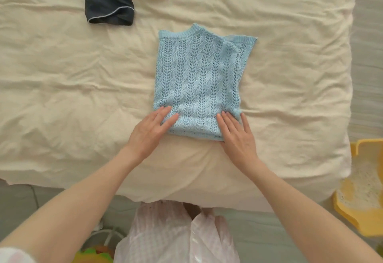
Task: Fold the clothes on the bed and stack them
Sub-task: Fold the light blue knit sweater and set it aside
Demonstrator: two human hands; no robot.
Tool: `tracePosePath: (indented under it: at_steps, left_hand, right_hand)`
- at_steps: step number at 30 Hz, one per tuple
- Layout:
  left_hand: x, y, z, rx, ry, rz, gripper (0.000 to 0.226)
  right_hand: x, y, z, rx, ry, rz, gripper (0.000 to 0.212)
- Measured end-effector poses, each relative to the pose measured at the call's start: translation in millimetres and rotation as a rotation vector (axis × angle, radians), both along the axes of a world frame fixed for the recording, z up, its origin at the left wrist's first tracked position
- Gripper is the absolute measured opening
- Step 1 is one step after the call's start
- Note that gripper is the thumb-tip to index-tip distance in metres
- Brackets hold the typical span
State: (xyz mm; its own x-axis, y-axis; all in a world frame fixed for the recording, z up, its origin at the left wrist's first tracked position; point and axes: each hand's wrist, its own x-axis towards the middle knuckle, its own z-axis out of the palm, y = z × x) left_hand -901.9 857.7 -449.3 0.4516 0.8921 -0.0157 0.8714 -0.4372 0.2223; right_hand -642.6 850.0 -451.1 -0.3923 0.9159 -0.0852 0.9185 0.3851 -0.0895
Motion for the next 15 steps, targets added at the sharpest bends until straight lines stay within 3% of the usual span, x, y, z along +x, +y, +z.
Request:
tracePosePath:
  at_steps: [5,10,12,15]
  left_hand:
    - [-0.3,-8.6,35.7,-0.233,-0.314,0.255,0.061]
    - [-16.6,-31.3,69.4,-0.584,-0.501,0.465,0.055]
    - [-23.2,-36.1,80.7,-0.677,-0.564,0.49,0.057]
    - [-28.2,-20.0,94.9,-0.664,-0.634,0.526,0.054]
  right_hand:
    - [2.5,9.7,33.9,-0.052,0.284,-0.189,0.041]
    - [17.0,-7.5,82.9,-0.55,0.395,-0.376,0.033]
    - [21.4,-11.7,98.9,-0.592,0.441,-0.385,0.024]
    - [18.2,5.0,115.5,-0.551,0.581,-0.485,0.012]
